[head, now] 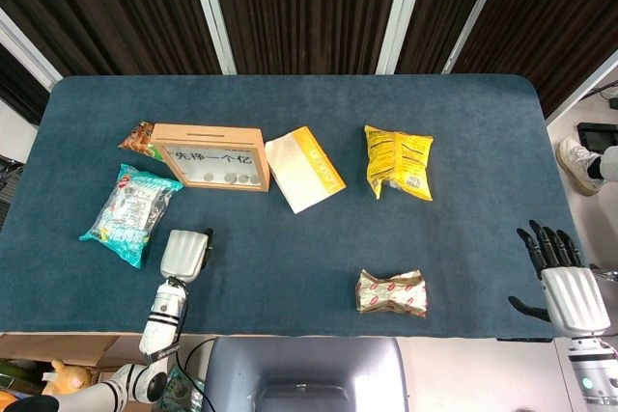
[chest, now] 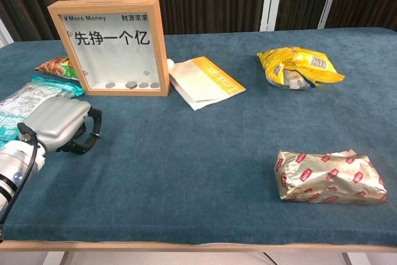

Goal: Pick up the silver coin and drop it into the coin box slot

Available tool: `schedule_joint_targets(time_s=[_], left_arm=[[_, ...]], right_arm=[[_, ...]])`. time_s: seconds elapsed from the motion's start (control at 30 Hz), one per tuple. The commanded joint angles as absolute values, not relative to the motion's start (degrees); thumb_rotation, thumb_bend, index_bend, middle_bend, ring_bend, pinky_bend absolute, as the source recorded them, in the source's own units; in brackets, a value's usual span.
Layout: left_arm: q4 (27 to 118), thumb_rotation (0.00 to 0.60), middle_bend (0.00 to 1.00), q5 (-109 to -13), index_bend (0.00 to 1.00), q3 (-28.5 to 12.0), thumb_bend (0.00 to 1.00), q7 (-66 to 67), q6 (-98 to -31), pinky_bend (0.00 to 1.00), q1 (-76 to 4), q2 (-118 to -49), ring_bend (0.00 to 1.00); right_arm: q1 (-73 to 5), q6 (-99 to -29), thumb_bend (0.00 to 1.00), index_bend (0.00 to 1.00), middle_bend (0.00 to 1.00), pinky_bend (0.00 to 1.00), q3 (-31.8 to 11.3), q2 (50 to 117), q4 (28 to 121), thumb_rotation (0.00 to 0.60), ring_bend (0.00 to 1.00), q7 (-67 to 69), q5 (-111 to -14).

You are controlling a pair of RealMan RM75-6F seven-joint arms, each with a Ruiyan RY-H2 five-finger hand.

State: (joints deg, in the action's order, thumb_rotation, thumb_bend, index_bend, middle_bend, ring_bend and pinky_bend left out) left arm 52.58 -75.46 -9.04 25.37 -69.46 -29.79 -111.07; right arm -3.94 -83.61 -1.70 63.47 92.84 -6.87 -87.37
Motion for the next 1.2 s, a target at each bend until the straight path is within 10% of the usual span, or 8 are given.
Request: schedule_joint_targets(time_s=[0.03,0.47,0.83,1.2], left_arm=[[52.7,0.600,1.00,-75.4,0.59,-9.1,0.48,25.5,-69.4,1.00,-29.8,-111.0,1.00],[55.5,0.600,1.00,-77.9,0.70,-10.2,0.64,20.0,-73.7,1.00,-29.7,-109.1,1.00],[83.3,0.600,1.00,-68.1,0.72,-24.8,0.68,17.7,-67.5,1.00,-33.8,-89.1,1.00],[89.3,0.600,1.00,-55.4,0.72,-32.3,0.67,22.1,-60.7,1.00,-39.4,-80.1,1.00]], right_arm=[[-3.9,-83.6,0.17,0.00,0.00,0.00,-1.7,63.5,92.8,0.600,0.00,-6.9,-87.4],[-4.0,-83.5,0.17,0.00,0.00,0.00,-1.7,63.5,92.9,0.600,0.00,-7.0,-87.2],[-4.0,-83.1,0.17,0.00,0.00,0.00,-1.8,63.7,92.9,0.600,0.00,-7.8,-86.4],[-4.1,-82.5,0.17,0.00,0.00,0.00,-1.9,63.0,93.2,0.600,0.00,-6.7,-85.8]])
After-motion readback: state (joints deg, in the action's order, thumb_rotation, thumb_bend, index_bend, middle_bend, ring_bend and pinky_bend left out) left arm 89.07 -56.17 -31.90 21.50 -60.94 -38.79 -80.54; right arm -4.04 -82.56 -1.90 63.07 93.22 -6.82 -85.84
